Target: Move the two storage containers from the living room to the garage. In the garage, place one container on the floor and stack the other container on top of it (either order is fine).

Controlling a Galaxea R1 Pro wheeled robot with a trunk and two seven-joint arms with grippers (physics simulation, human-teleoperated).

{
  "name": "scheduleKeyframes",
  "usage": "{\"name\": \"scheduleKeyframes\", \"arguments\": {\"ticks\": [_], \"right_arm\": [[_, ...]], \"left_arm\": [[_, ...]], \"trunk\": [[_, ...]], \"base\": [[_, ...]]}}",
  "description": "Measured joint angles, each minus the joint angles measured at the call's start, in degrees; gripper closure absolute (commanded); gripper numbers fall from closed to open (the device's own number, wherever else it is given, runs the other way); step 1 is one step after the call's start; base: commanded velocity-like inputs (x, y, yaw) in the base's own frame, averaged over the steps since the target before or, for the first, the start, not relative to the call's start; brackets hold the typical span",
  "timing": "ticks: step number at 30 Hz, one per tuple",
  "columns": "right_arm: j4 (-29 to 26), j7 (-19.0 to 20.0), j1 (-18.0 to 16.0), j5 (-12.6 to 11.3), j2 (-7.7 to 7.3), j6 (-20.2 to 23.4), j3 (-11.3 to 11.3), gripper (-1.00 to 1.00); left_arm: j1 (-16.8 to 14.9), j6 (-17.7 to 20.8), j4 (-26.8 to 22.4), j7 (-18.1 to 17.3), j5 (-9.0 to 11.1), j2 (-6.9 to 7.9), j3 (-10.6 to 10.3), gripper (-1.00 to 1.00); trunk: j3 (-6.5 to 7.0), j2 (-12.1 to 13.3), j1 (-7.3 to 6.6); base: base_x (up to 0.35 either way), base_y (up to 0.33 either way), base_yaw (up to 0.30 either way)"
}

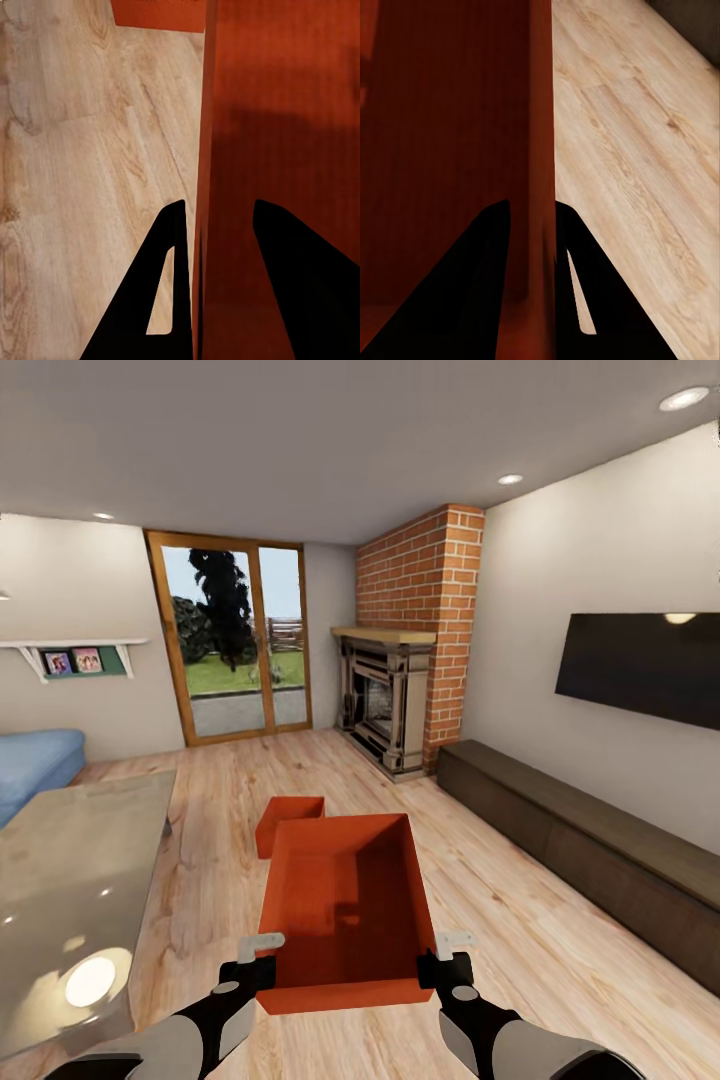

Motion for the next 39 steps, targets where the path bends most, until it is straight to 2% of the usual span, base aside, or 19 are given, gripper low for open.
{"name": "scheduleKeyframes", "arguments": {"ticks": [23, 39], "right_arm": [[0.0, 0.1, 0.0, 0.2, -0.02, 0.0, -0.2, 1.00], [0.0, 0.2, 0.0, -0.5, -0.06, 0.0, 0.3, 1.00]], "left_arm": [[0.0, 0.0, 0.0, 0.0, 0.0, 0.00, 0.0, 1.00], [0.0, 0.0, 0.0, 0.0, 0.0, 0.00, 0.0, 1.00]], "trunk": [[2.09, 0.0, 0.00], [2.22, 0.0, 0.00]], "base": [[0.000, 0.000, 0.000], [0.000, 0.000, 0.000]]}}
